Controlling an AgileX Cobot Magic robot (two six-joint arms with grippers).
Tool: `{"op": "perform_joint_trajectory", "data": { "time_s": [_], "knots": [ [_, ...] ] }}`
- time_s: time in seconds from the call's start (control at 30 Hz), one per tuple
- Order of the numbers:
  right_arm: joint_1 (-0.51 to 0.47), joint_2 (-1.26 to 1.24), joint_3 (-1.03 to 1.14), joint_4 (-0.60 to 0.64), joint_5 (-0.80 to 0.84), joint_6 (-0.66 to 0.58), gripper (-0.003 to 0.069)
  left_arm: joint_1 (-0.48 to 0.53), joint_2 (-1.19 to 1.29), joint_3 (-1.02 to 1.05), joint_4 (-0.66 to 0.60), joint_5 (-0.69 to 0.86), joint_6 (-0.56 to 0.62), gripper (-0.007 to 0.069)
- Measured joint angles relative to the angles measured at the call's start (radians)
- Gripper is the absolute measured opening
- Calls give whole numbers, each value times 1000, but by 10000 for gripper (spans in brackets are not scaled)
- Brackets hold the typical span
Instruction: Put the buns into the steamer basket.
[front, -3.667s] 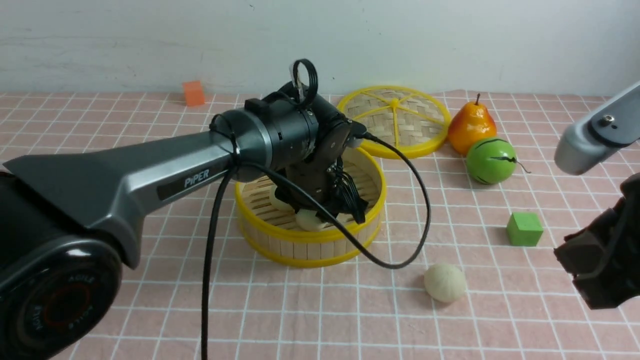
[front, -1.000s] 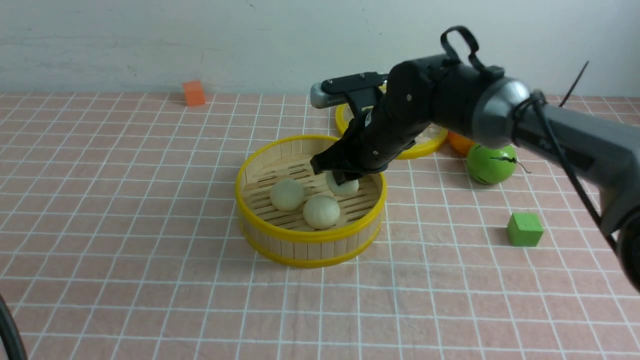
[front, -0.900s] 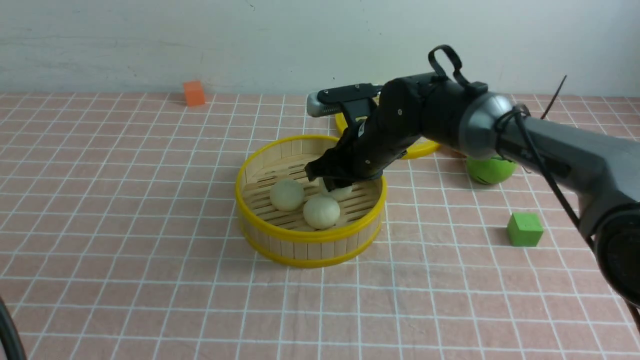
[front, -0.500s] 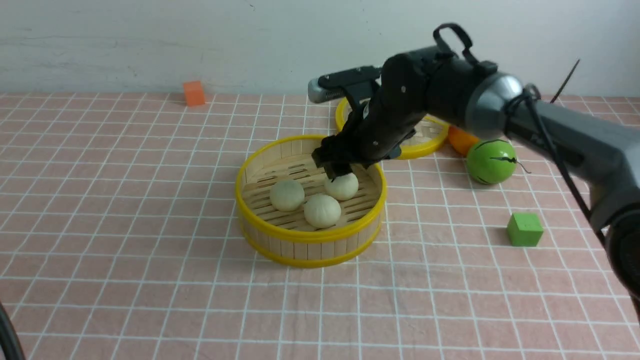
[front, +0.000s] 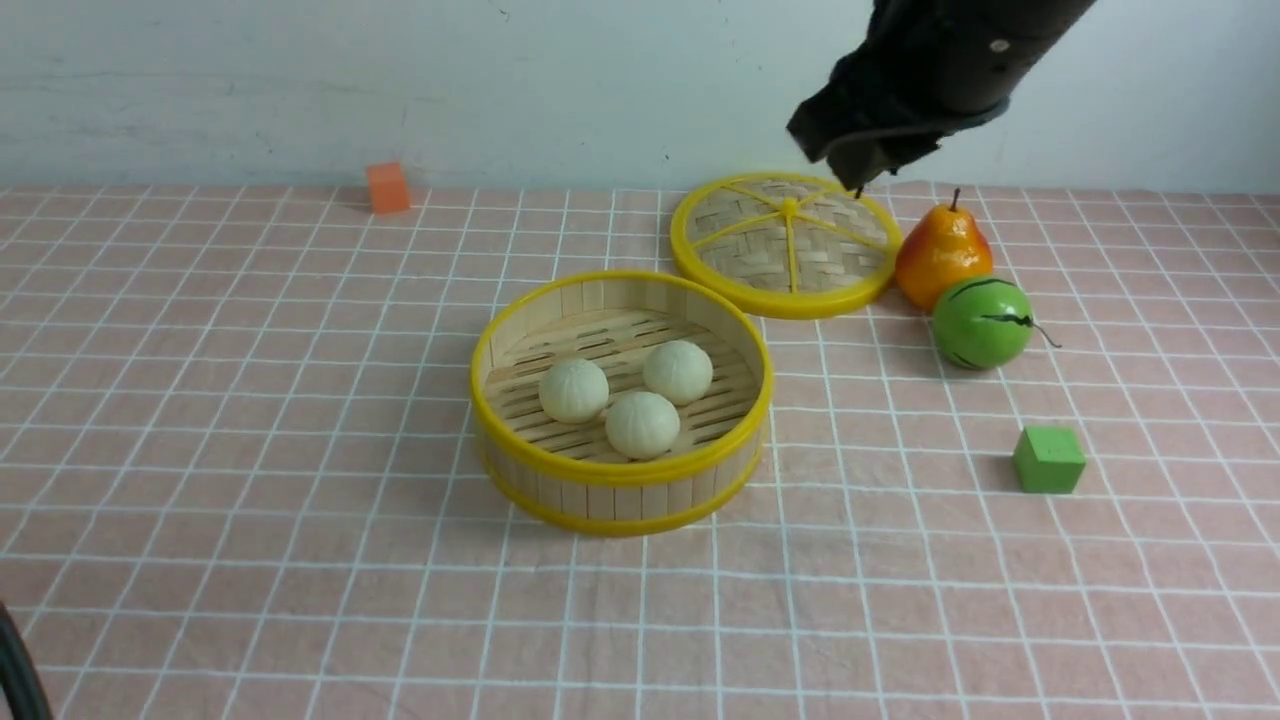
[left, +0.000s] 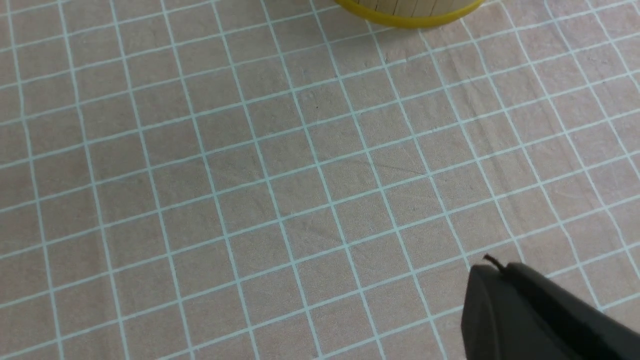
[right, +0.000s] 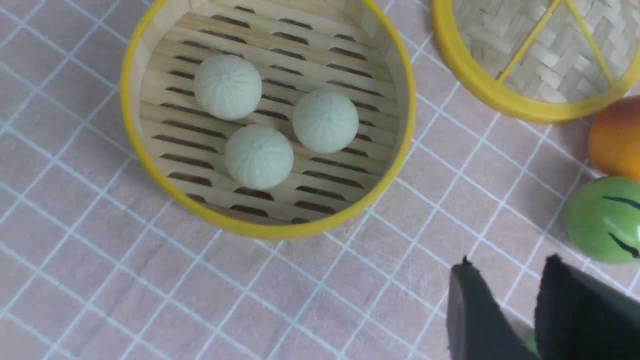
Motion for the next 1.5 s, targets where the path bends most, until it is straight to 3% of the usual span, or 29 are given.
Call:
{"op": "perform_joint_trajectory", "data": {
  "time_s": [0.27, 0.37, 0.53, 0.87, 1.37, 1.5],
  "knots": [
    [0, -426, 415, 79, 1, -14, 0, 0, 0, 0, 0, 0, 0, -11],
    [0, -581, 583, 104, -34, -14, -8, 0, 0, 0, 0, 0, 0, -11],
    [0, -904, 938, 159, -260, -14, -10, 0, 0, 0, 0, 0, 0, -6],
    [0, -1440, 1372, 198, -640, -14, -6, 0, 0, 0, 0, 0, 1, 0],
    [0, -1635, 1626, 226, -689, -9, -20, 0, 0, 0, 0, 0, 2, 11],
    [0, -1639, 1758, 216, -859, -9, -21, 0, 0, 0, 1, 0, 2, 12]
  ]
}}
